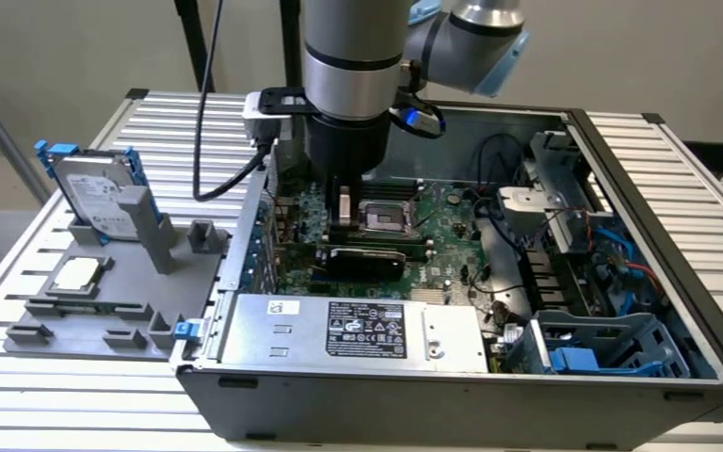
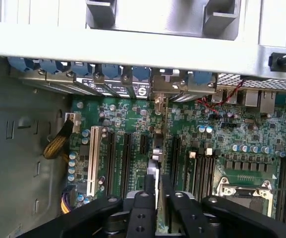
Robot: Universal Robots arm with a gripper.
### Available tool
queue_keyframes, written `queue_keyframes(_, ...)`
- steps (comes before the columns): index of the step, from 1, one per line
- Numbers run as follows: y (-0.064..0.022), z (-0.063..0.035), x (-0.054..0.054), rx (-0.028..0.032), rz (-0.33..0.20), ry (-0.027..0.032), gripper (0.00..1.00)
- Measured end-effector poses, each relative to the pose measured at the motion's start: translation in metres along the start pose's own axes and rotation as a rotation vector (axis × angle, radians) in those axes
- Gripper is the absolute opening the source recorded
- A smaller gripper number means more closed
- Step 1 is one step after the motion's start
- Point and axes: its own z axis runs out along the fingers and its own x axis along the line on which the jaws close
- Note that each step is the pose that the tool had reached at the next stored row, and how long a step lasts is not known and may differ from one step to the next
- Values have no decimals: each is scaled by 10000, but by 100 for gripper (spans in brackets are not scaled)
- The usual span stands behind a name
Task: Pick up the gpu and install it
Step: 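Insert the gpu into the slot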
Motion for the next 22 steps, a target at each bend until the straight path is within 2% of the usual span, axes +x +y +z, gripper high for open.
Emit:
queue_keyframes(1,0,2,-3,0,0,0,18)
queue_keyframes(3,-1,5,-11,1,-1,0,11)
queue_keyframes(6,-2,29,-28,1,0,0,11)
queue_keyframes(14,-9,171,-55,-2,-1,0,11)
queue_keyframes(17,-10,207,-56,-15,-1,22,11)
queue_keyframes(19,-11,236,-58,-12,1,15,11)
queue_keyframes(22,-8,243,-52,-34,0,41,11)
